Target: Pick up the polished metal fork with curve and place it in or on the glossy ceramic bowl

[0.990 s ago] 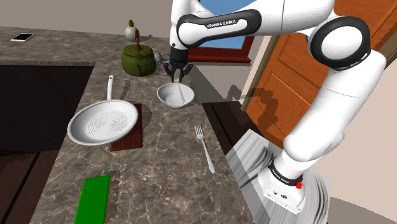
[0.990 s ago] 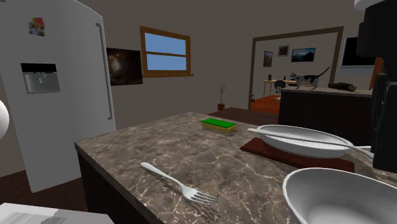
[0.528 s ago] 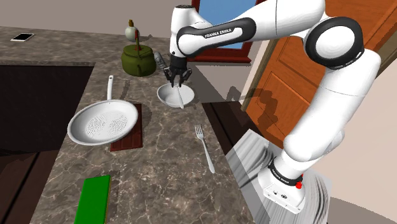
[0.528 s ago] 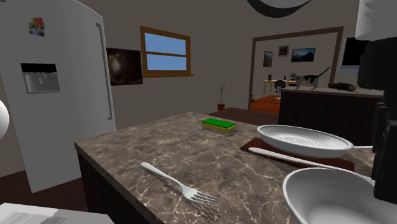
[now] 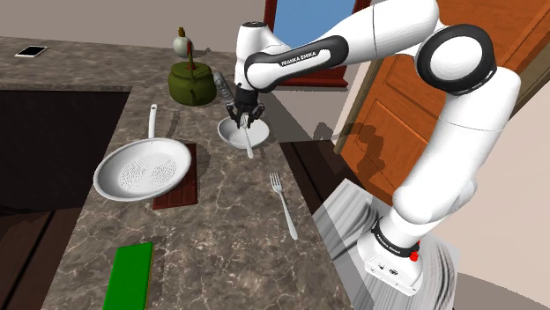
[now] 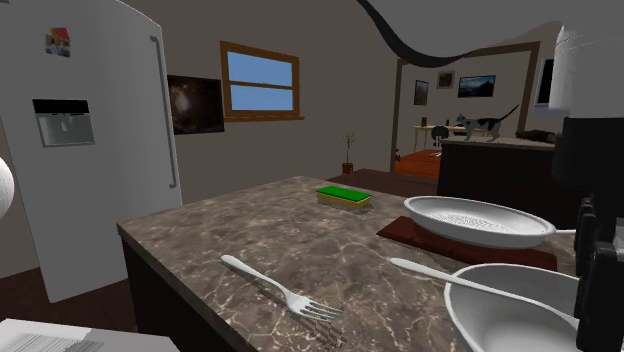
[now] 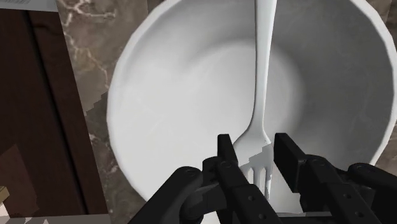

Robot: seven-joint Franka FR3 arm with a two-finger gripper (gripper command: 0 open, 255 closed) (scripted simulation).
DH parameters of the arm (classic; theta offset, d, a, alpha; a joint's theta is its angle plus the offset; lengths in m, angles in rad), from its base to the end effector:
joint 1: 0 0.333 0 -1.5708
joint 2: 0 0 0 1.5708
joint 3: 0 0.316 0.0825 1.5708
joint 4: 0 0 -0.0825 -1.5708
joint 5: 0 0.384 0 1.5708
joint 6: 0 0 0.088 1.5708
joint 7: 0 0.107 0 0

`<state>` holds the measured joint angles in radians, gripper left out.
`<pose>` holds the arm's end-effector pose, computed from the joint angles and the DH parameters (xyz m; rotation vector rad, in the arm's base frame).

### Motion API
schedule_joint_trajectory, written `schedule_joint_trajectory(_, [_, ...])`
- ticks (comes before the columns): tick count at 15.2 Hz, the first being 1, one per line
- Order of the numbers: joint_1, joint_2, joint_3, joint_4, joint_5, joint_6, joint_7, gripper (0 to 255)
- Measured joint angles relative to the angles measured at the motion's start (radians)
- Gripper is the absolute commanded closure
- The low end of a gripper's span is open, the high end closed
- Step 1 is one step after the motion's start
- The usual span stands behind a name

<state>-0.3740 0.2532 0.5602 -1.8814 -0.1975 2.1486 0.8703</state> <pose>0.6094 0.0883 0.3991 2.9989 -0.9255 0.1061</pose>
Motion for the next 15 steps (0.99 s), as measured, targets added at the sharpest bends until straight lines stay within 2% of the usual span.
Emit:
schedule_joint_trajectory(5, [0.001,0.001,0.000,-0.001,-0.001,0.003,0.001,255])
schedule_joint_trajectory(6, [0.001,0.001,0.000,-0.001,-0.001,0.003,0.001,0])
schedule_joint_trajectory(12, [0.001,0.001,0.000,-0.001,-0.001,0.003,0.001,0])
schedule_joint_trajectory(15, [-0.006,-0.027,0.006,0.037,0.021,-0.058,-0.016,0])
